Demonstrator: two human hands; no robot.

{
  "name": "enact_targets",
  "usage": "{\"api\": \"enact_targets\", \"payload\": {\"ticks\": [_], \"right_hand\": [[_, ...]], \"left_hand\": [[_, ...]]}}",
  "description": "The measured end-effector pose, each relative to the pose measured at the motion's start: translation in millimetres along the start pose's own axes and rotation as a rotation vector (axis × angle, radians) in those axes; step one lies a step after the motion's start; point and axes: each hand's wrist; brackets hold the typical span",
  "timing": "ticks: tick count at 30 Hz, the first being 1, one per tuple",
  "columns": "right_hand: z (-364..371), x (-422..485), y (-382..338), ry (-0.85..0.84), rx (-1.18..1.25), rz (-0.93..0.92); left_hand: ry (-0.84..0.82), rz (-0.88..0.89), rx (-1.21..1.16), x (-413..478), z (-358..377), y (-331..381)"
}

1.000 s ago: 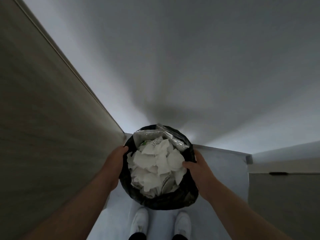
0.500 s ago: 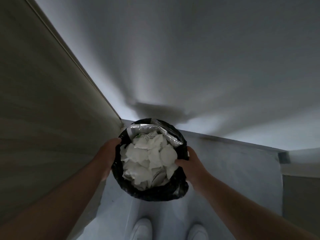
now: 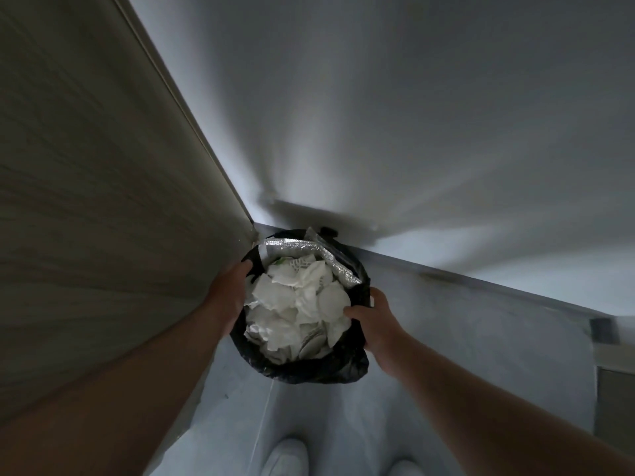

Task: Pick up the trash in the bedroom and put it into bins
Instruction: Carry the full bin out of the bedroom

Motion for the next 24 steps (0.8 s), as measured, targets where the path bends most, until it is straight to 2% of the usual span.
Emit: {"api": "enact_targets", "payload": {"ticks": [8, 15, 20, 24], "right_hand": [[18, 2, 4, -0.046, 0.032, 0.027], [16, 5, 7, -0.052, -0.039, 0.033], [8, -13, -20, 0.071, -0.252, -0.123], [-1, -56, -74, 0.031, -0.361, -0.277]], "left_hand": [[-0.021, -0.077, 0.011, 4, -10, -9], [-0.063, -0.03, 0.029, 11, -10, -8], [-0.029, 0.102, 0.069, 0, -13, 6], [-0.106, 0.232, 0.081, -36, -11, 41]]}}
Point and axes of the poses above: each hand's wrist, its own x-axis towards the middle knuckle, its own z-axis out of the palm, y = z × x, and after that the axes turned 5 degrees about -x, right-handed
